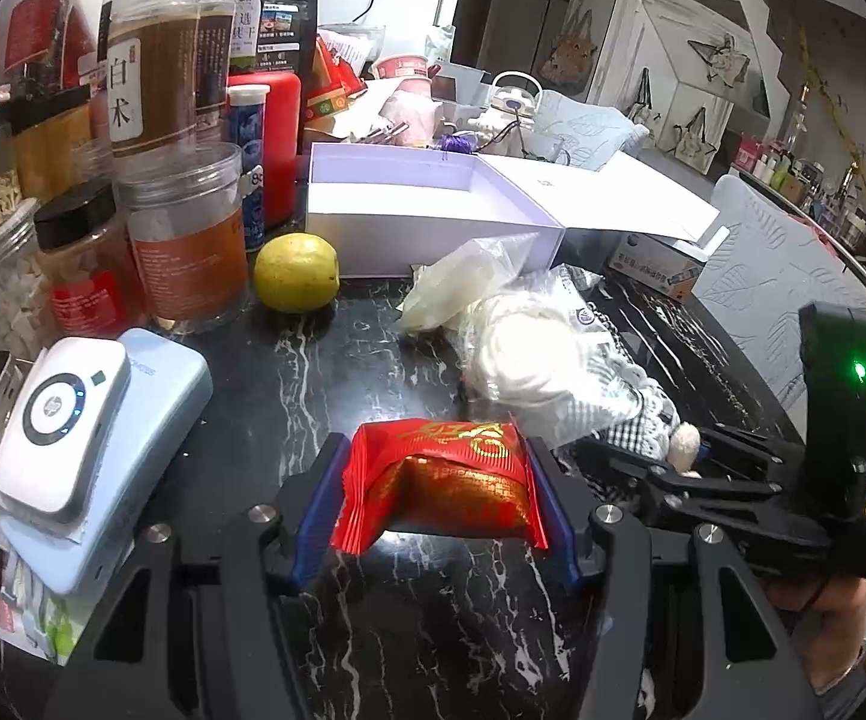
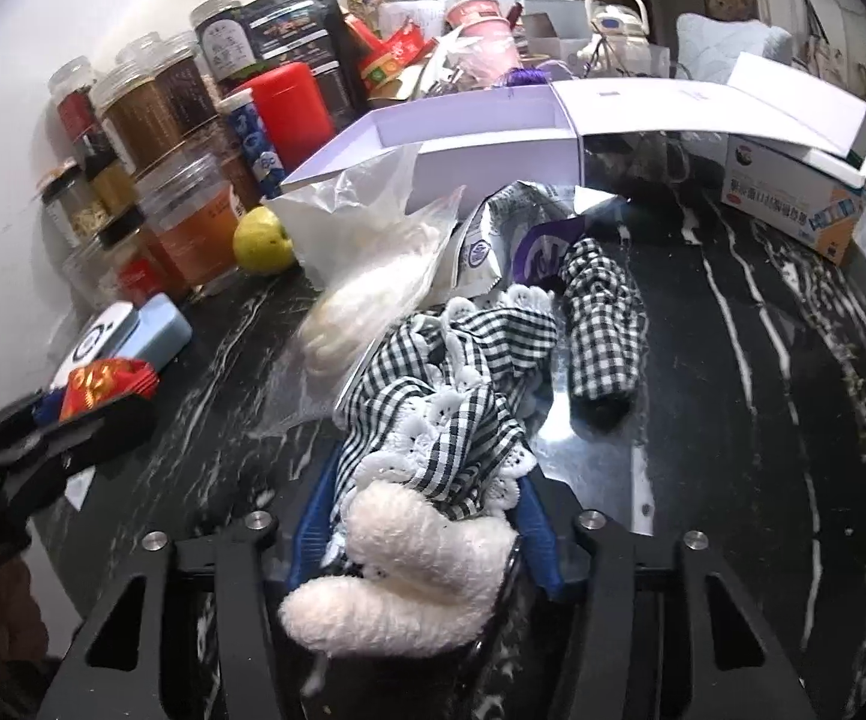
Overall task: Organize soft objects
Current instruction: 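Carry the candy packet and gingham doll with both tools over the white box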
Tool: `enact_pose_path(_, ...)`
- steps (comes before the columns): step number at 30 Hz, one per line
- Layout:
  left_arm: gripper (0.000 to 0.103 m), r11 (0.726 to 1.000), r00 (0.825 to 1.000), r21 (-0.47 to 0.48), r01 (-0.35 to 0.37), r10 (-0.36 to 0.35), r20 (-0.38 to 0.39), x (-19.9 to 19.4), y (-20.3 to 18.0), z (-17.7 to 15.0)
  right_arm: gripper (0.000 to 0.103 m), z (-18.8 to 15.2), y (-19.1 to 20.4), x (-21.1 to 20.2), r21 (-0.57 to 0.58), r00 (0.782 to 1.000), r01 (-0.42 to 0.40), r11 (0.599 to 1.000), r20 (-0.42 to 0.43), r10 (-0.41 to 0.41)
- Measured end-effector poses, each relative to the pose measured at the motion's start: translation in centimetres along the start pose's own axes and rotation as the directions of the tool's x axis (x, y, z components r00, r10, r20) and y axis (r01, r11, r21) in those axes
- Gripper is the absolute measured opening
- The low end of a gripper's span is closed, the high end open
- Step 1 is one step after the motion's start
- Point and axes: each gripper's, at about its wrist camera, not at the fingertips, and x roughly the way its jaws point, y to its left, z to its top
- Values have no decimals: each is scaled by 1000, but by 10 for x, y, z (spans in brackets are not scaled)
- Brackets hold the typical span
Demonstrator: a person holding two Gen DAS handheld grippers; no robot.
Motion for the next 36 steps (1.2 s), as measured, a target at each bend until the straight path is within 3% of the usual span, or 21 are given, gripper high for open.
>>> enact_pose_path(11,57,999,999,18,43,-43,-10,0,-17,0,50,-18,-14,-35,6,1000,8,1000,23,-9)
enact_pose_path(22,57,991,994,79,104,-105,10,-11,-54,1,50,-34,-18,-73,49,996,-38,998,80,34)
enact_pose_path(29,57,986,989,106,131,-137,55,-21,-67,15,50,-26,-13,-97,50,991,-36,998,131,29)
enact_pose_path(36,57,983,984,142,117,-133,114,-34,-73,43,50,3,-5,-120,29,979,-43,999,202,36)
